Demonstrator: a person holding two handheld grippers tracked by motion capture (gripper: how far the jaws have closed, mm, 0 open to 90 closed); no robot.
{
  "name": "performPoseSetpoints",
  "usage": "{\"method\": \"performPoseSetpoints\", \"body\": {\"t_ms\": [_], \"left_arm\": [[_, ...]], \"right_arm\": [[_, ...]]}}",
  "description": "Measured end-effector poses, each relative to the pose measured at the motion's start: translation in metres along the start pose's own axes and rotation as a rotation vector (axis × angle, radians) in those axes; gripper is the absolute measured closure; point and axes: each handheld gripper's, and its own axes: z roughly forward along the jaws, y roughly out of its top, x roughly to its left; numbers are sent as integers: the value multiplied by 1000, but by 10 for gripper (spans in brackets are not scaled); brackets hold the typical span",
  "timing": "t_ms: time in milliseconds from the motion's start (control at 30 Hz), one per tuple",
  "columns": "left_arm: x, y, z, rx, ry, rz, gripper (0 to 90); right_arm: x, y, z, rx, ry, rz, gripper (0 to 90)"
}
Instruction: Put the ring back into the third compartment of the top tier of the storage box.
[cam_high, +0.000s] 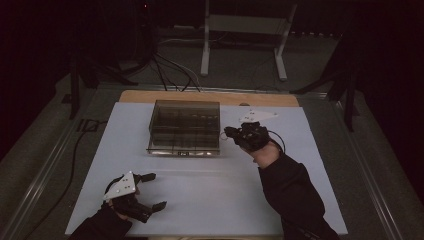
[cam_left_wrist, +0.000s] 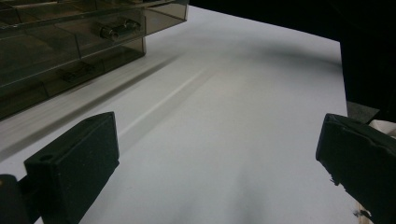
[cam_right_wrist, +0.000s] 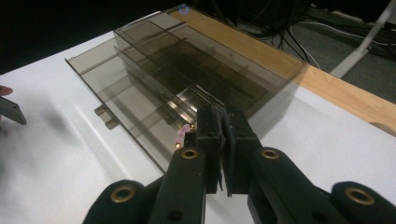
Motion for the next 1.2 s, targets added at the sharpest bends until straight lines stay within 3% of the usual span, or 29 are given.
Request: {"method": "performPoseSetpoints", "body": {"t_ms": [333, 867, 1200], "left_arm": [[0, 0, -1, -5, -1, -1, 6], [-1, 1, -1, -9, -3, 3, 6], [0, 1, -2, -12, -4, -2, 6]], "right_arm": [[16, 6, 17, 1, 40, -19, 868], [19, 5, 35, 22, 62, 3, 867], [22, 2, 58, 57, 61, 1, 866]]}}
